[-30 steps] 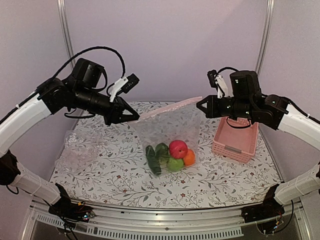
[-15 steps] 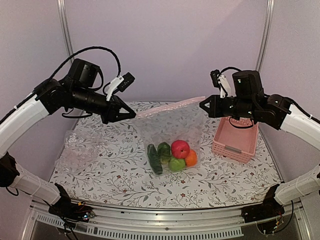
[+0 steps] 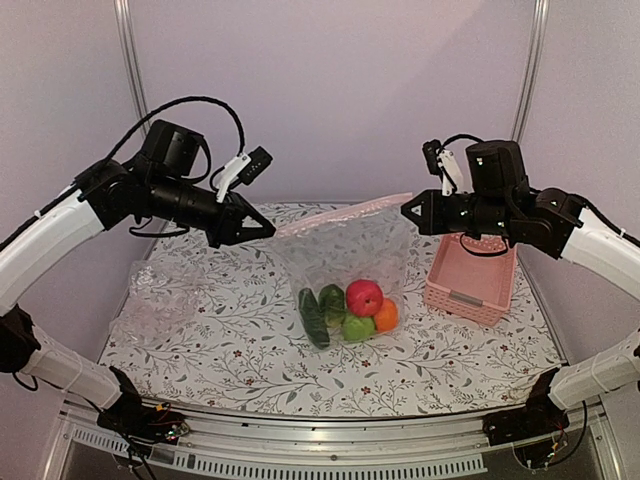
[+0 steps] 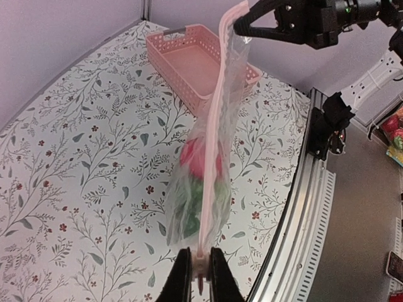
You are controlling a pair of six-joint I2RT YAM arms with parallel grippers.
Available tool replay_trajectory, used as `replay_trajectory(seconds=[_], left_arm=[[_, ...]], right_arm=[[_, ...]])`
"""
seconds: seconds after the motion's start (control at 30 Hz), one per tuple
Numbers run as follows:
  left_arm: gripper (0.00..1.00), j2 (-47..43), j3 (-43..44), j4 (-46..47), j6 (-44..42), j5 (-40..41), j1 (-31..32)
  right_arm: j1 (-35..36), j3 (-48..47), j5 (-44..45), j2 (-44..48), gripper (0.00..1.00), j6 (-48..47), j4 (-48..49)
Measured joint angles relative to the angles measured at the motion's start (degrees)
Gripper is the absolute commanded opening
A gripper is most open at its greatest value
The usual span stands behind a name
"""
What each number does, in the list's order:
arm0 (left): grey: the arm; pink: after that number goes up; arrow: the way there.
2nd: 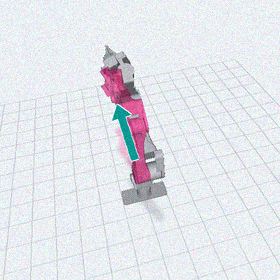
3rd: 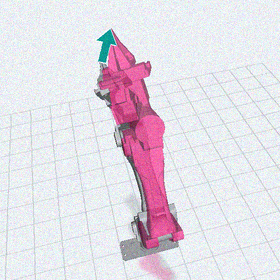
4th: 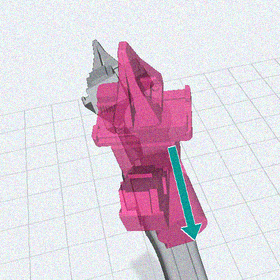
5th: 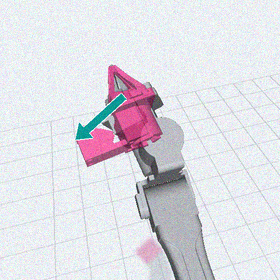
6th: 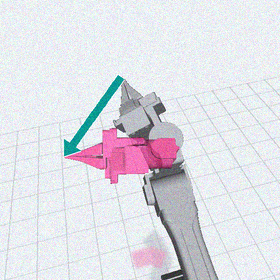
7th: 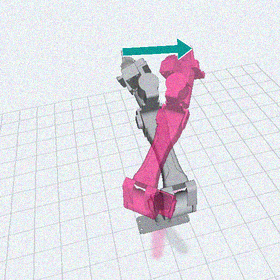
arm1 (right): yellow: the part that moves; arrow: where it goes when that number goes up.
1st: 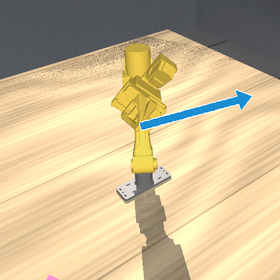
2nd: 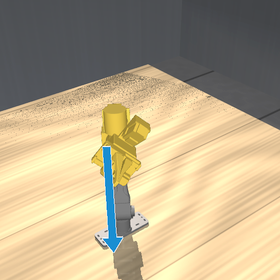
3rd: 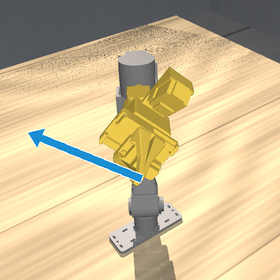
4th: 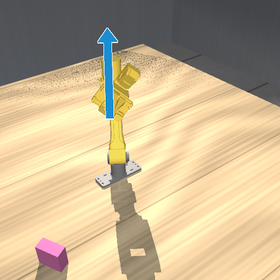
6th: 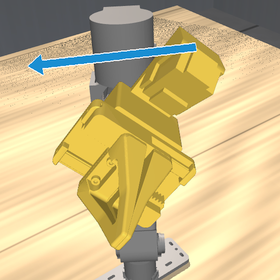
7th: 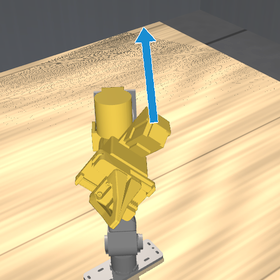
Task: Place the food in the zip-top bag and seal the zipper
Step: Zip the zipper of the food storage bag, then place the zipper food storage bag at the center of the board.
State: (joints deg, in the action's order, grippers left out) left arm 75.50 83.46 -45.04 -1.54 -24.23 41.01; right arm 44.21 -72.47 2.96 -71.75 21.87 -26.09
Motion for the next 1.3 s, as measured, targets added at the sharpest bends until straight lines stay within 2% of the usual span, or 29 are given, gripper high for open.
replay_trajectory(seconds=[0.1,0.17,0.23,0.3,0.33,0.43,0.53,0.57,0.67,1.07,1.3], left_arm=[[0.00,1.4,-0.4,0.8,0.5,-0.2,-0.2],[0.00,2.3,-0.5,1.4,0.9,-0.1,-0.3],[0.01,3.0,-0.6,2.3,1.5,0.5,-0.4],[0.25,3.6,-0.6,3.0,2.3,1.2,-0.8],[0.38,3.7,-0.7,3.5,2.6,1.6,-1.0],[0.73,3.8,-1.5,4.8,3.6,2.3,-1.8],[0.92,3.7,-3.0,6.3,4.7,2.7,-2.4],[0.95,3.7,-3.5,6.7,5.1,2.9,-2.5],[0.99,2.6,-5.2,7.3,5.8,4.0,-3.0],[1.00,-9.2,-17.1,13.9,12.5,10.2,-10.3],[1.00,-12.3,-26.4,18.9,18.8,18.6,-16.5]], right_arm=[[-0.4,0.0,0.0,-0.4,0.00,0.0,-0.2],[-0.7,0.0,0.0,-1.2,0.04,0.0,-0.5],[-0.8,0.0,0.0,-1.8,0.16,0.2,-0.5],[-0.8,-0.1,-0.1,-2.2,0.36,-0.2,-0.7],[-0.8,-0.2,-0.1,-2.4,0.51,0.2,-0.8],[-0.8,-0.3,-0.4,-2.6,0.76,0.3,-1.1],[-0.8,-0.3,-0.3,-2.6,0.93,-0.2,-1.3],[-0.8,-0.3,-0.3,-2.6,0.96,-0.2,-1.5],[-0.8,-0.4,0.2,-2.6,0.99,-0.2,-2.3],[-1.3,-1.1,4.1,-2.7,0.99,-0.7,-4.2],[-7.2,1.9,3.6,-4.0,0.99,-0.1,-1.6]])
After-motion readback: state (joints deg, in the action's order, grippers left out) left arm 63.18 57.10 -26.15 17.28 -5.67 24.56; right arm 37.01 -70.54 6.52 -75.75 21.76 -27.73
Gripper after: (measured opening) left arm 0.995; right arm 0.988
